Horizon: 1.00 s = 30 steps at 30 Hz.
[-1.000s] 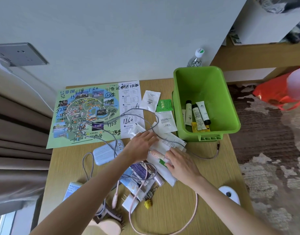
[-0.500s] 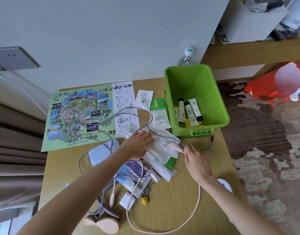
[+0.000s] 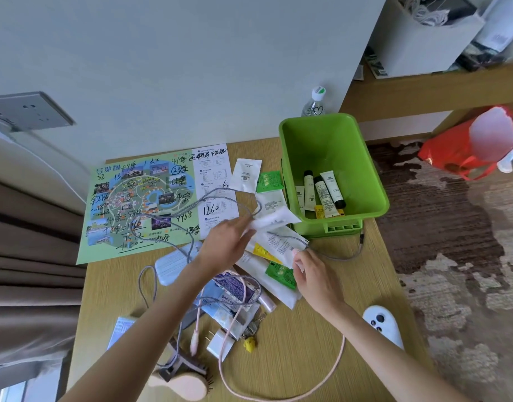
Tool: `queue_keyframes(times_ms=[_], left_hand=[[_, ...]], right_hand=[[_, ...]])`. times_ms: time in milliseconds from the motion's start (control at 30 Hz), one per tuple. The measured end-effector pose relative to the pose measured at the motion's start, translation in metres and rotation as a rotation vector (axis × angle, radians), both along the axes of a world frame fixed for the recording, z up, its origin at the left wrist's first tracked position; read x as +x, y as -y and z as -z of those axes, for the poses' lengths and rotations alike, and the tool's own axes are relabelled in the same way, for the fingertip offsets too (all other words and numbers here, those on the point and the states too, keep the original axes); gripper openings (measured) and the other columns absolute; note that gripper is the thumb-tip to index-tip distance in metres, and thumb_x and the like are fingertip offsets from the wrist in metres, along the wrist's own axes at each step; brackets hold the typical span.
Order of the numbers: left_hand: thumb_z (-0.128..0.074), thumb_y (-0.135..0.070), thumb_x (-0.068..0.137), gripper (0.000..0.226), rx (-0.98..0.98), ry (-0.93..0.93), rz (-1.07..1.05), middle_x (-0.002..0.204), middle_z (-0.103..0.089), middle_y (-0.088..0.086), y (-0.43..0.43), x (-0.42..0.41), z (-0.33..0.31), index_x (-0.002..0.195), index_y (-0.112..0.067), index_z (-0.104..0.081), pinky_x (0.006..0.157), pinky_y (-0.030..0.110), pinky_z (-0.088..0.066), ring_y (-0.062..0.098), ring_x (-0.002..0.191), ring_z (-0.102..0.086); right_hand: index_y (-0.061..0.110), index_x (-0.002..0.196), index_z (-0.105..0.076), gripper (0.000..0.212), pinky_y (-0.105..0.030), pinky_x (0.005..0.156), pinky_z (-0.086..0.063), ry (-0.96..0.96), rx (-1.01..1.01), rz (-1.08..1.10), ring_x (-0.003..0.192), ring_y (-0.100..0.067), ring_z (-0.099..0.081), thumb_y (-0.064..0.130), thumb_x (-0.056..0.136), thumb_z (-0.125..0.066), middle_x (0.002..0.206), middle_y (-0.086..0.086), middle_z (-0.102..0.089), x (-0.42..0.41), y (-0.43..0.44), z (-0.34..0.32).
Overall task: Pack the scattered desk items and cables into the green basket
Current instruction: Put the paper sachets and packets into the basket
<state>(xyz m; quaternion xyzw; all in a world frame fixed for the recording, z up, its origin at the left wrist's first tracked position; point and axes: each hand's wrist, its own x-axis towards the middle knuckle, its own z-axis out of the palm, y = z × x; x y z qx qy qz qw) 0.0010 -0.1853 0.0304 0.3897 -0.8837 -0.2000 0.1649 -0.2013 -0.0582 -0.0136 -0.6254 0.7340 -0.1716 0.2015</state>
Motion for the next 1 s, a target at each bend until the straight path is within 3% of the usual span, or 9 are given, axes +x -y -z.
queue_keyframes(times_ms=[100, 200, 267, 467, 600, 667, 800, 867, 1000], left_hand=[[-0.050, -0.022, 0.099, 0.020, 0.236, -0.232, -0.271, 0.068, -0.053, 0.007, 0.003, 0.004, -0.010, 0.089, -0.005, -0.050, 0.055, 0.037, -0.039, 0.023, 0.059, -0.047], [-0.052, -0.023, 0.098, 0.031, 0.451, -0.452, -0.514, 0.063, -0.037, 0.002, 0.009, 0.009, -0.019, 0.076, -0.007, -0.038, 0.053, 0.033, -0.031, 0.015, 0.053, -0.034], [-0.051, -0.023, 0.099, 0.028, 0.536, -0.550, -0.637, 0.066, -0.035, 0.003, 0.011, 0.015, -0.020, 0.078, -0.008, -0.039, 0.054, 0.030, -0.031, 0.009, 0.050, -0.036], [-0.051, -0.021, 0.098, 0.019, 0.667, -0.774, -0.826, 0.082, -0.043, 0.011, 0.014, 0.034, -0.019, 0.086, -0.008, -0.045, 0.065, 0.039, -0.037, 0.021, 0.075, -0.040], [-0.052, -0.021, 0.096, 0.026, 0.759, -0.736, -0.910, 0.103, -0.059, 0.027, 0.006, 0.042, -0.010, 0.109, 0.002, -0.052, 0.071, 0.047, -0.051, 0.028, 0.084, -0.056], [-0.054, -0.019, 0.095, 0.024, 0.783, -0.711, -0.969, 0.108, -0.064, 0.024, -0.001, 0.045, -0.005, 0.112, -0.002, -0.052, 0.073, 0.045, -0.055, 0.030, 0.084, -0.062], [-0.061, -0.017, 0.090, 0.029, 0.866, -0.774, -0.972, 0.097, -0.069, 0.025, -0.015, 0.052, -0.001, 0.112, -0.005, -0.047, 0.067, 0.056, -0.058, 0.041, 0.080, -0.068], [-0.058, -0.014, 0.091, 0.031, 0.876, -0.796, -0.919, 0.086, -0.073, 0.021, -0.018, 0.053, -0.002, 0.117, -0.004, -0.045, 0.058, 0.048, -0.058, 0.038, 0.071, -0.070], [-0.047, -0.006, 0.093, 0.025, 0.927, -0.877, -0.930, 0.077, -0.065, 0.026, -0.015, 0.046, -0.001, 0.116, -0.001, -0.041, 0.051, 0.039, -0.054, 0.034, 0.057, -0.065]], right_hand=[[0.016, 0.094, -0.055, 0.017, -0.018, 0.061, -0.041, -0.036, 0.024, -0.213, 0.082, -0.011, -0.053, 0.032, 0.092, -0.059, 0.097, 0.004, -0.054, 0.004, 0.002, 0.003], [0.020, 0.121, -0.051, 0.049, -0.034, 0.103, -0.041, -0.177, 0.136, -0.410, 0.120, -0.016, -0.046, 0.052, 0.085, -0.060, 0.125, 0.004, -0.049, 0.015, 0.001, 0.009], [0.020, 0.129, -0.046, 0.059, -0.039, 0.107, -0.037, -0.223, 0.179, -0.427, 0.127, -0.019, -0.040, 0.051, 0.082, -0.064, 0.135, 0.000, -0.043, 0.024, 0.003, 0.011], [0.007, 0.129, -0.044, 0.053, -0.044, 0.101, -0.040, -0.376, 0.190, -0.429, 0.126, -0.031, -0.041, 0.031, 0.083, -0.058, 0.136, -0.014, -0.042, 0.045, 0.014, 0.008], [0.008, 0.119, -0.047, 0.043, -0.041, 0.094, -0.041, -0.468, 0.222, -0.377, 0.113, -0.028, -0.046, 0.034, 0.086, -0.060, 0.122, -0.011, -0.049, 0.059, 0.024, 0.006], [0.008, 0.116, -0.049, 0.036, -0.039, 0.093, -0.041, -0.490, 0.230, -0.367, 0.110, -0.026, -0.047, 0.032, 0.091, -0.056, 0.117, -0.010, -0.051, 0.063, 0.030, 0.005], [0.009, 0.113, -0.056, 0.027, -0.037, 0.097, -0.041, -0.371, 0.197, -0.351, 0.106, -0.022, -0.048, 0.025, 0.094, -0.046, 0.114, -0.007, -0.053, 0.059, 0.038, 0.001], [0.011, 0.109, -0.057, 0.025, -0.034, 0.095, -0.040, -0.282, 0.173, -0.330, 0.101, -0.019, -0.047, 0.022, 0.091, -0.044, 0.109, -0.003, -0.052, 0.052, 0.037, -0.007], [0.016, 0.090, -0.052, 0.006, -0.023, 0.066, -0.040, -0.107, 0.178, -0.247, 0.079, -0.014, -0.048, 0.020, 0.085, -0.052, 0.090, 0.005, -0.046, 0.027, 0.031, -0.028]])
